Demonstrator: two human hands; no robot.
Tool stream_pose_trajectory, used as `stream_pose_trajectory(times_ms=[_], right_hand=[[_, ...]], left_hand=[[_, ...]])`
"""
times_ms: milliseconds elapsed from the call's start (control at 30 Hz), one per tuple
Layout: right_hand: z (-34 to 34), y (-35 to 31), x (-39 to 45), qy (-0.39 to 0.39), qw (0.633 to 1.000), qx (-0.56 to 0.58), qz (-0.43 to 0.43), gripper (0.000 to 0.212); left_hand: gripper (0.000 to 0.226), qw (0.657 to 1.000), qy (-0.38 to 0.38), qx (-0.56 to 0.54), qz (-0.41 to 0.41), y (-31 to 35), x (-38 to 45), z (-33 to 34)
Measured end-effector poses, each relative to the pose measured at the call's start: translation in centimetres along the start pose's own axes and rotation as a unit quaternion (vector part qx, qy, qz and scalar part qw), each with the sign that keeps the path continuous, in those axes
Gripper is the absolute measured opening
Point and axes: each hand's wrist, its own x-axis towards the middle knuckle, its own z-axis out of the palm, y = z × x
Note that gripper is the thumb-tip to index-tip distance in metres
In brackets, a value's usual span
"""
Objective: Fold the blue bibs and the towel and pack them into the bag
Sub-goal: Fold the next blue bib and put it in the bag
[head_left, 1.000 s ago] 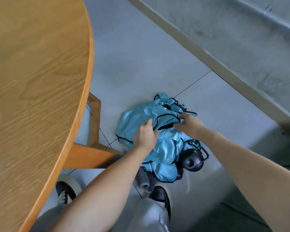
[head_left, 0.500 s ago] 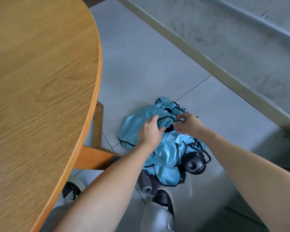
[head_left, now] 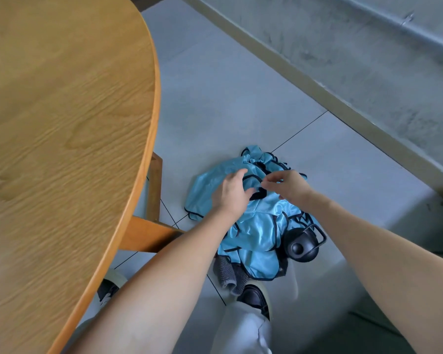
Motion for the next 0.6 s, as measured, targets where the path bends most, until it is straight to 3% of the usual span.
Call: stream_pose_trajectory(times_ms=[200, 433, 533, 600], right_hand=[[-2.0, -2.7, -3.0, -0.019, 0.999, 0.022, -0.029, 0.007], [-7.2, -9.5, -9.0, -0.022, 0.987, 0.137, -0.076, 0.014], [-9.5, -12.8, -11.9, 0.009, 0.984, 0.134, -0.116, 0.013], [-11.1, -15.2, -14.2, 0.037, 0.979, 0.150, -0.135, 0.011]], left_hand=[[0.057, 0.993, -0.021, -0.112, 0.004, 2.1, -0.8, -2.1], [0.018, 0.992, 0.038, -0.118, 0.011, 6.6, -3.1, -7.9], [0.029, 0.983, 0.077, -0.167, -0.005, 8.4, -5.4, -10.1], [0.019, 0.976, 0.099, -0.194, -0.014, 9.7, -7.1, -11.8]])
